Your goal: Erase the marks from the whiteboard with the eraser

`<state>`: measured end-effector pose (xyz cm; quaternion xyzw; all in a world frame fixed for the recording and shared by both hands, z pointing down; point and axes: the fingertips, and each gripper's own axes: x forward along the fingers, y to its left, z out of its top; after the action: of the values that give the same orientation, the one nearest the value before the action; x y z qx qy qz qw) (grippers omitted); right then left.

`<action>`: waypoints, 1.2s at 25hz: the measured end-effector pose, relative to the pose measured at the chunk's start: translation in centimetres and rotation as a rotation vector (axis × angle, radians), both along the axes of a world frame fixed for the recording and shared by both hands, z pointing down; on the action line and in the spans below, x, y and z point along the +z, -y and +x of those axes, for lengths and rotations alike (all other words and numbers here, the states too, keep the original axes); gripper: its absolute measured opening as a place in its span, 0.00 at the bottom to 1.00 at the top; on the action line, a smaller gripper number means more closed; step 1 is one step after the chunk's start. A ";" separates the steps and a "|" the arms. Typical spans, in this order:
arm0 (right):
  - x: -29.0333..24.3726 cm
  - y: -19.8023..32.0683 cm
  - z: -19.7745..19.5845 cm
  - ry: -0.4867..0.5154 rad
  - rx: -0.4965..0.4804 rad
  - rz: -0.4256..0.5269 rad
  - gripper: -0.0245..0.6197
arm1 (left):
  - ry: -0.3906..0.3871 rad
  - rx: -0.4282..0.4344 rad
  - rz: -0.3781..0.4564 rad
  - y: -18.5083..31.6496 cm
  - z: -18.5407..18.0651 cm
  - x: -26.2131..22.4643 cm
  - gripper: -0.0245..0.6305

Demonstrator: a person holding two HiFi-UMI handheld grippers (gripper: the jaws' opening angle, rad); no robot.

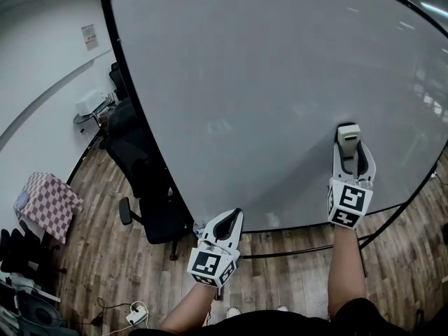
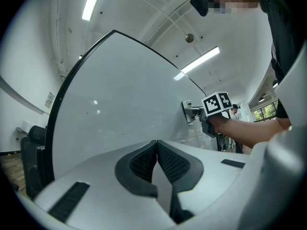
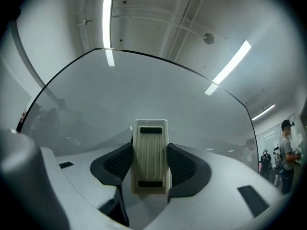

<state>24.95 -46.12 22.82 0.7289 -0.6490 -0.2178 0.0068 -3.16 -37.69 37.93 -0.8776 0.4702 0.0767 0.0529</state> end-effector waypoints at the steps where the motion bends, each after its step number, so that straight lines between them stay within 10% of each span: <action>1: 0.0 0.0 0.7 0.004 0.010 0.001 0.43 | 0.000 0.000 0.002 -0.1 0.0 0.0 0.07; 18: 3.5 -8.7 -5.6 -0.023 -0.262 0.025 0.43 | -0.015 -0.006 0.008 -0.7 0.7 -0.1 0.07; 30: 11.5 -10.2 -9.8 0.005 -0.373 -0.123 0.42 | 0.014 -0.038 -0.013 -0.4 -0.3 0.5 0.07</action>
<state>15.12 -35.89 34.31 0.5949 -0.7848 -0.1734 0.0092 -3.47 -37.28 38.46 -0.8693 0.4871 0.0663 0.0518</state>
